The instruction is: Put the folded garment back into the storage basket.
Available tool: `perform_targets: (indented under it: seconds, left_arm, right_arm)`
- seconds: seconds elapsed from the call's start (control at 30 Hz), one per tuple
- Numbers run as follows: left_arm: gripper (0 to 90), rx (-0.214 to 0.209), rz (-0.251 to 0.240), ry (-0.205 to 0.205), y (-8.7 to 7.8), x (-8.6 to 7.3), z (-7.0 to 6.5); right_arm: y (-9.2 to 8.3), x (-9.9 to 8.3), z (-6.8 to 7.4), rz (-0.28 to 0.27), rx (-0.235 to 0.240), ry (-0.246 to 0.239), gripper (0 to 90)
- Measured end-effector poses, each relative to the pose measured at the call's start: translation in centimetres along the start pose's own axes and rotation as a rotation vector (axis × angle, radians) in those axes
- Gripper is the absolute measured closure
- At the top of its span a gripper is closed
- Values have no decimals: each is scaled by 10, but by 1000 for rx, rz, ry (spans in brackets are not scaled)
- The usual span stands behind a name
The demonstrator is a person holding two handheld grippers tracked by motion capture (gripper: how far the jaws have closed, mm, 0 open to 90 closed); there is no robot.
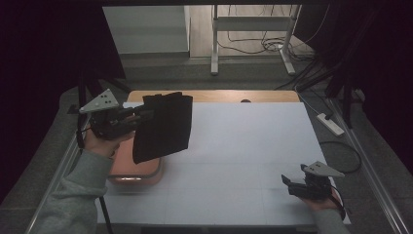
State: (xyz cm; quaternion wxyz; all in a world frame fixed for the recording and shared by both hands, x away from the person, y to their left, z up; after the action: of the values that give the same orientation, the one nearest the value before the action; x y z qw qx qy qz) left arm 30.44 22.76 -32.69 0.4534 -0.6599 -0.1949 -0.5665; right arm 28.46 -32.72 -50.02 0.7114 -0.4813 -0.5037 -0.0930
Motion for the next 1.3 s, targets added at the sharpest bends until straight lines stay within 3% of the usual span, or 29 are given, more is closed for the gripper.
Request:
perform_targets:
  seconds: [1.1,1.3]
  left_arm:
    - [740,87,-6,-26,-38,-6,26]
    - [740,100,-11,-47,-49,-13,33]
  right_arm:
    - [0,0,0,0,-3,-1,183]
    - [0,0,0,1,-4,0,183]
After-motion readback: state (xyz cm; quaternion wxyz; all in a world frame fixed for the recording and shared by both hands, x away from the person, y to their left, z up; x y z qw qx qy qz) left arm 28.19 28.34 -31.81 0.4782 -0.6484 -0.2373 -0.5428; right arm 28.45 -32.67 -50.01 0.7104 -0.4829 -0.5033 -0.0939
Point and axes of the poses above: each handheld gripper's, and its own axes: y roughly forward along the jaws, x roughly out of its top, z roughly to its left, the point moved 1 cm from there along y, roughly forward along the jaws, and after that the axes turned 11 degrees about x, right-handed, at the moved point
